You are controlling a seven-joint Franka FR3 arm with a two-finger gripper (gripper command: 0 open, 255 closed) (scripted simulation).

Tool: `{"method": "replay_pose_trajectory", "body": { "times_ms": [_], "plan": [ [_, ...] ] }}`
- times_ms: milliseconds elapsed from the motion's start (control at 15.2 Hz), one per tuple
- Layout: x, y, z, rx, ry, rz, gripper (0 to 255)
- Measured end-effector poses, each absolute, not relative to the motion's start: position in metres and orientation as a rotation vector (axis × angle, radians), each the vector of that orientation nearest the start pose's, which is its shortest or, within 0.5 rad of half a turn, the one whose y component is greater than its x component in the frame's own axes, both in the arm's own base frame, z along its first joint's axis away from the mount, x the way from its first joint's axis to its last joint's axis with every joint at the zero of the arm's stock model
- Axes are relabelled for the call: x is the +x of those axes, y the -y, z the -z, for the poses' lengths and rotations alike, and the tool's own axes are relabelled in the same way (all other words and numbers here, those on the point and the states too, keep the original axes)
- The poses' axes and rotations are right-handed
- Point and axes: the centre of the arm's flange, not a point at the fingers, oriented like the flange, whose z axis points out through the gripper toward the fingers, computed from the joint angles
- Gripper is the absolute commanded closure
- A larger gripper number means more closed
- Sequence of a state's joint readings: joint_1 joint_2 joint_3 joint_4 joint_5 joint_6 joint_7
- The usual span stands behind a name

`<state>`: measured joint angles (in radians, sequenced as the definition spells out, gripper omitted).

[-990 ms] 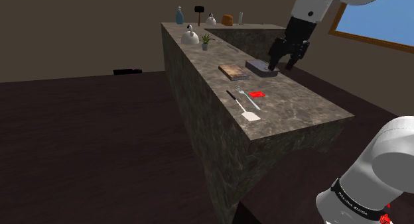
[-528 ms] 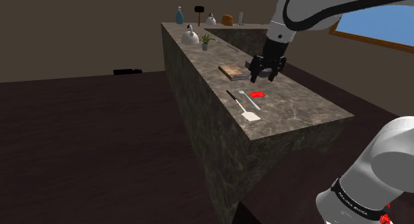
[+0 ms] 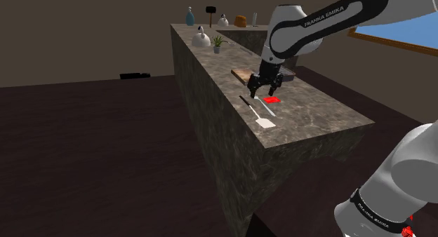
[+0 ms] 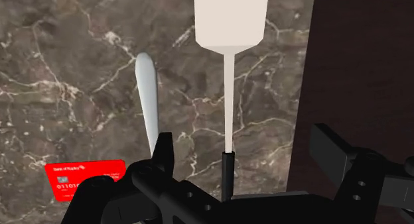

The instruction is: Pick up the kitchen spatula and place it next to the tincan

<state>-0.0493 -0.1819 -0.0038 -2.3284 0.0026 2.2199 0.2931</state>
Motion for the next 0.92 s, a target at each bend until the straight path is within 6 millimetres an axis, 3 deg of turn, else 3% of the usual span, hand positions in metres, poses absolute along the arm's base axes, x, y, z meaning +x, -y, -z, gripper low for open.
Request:
{"method": "replay_pose_trajectory", "body": {
  "times_ms": [264,660,924],
  "plan": [
    [0.514,0.027,-0.380,-3.094,-0.584,0.103,0],
    [0.522,0.029,-0.347,-3.096,-0.590,0.102,0],
    [0.522,0.029,-0.339,-3.096,-0.590,0.103,0]
  ]
}}
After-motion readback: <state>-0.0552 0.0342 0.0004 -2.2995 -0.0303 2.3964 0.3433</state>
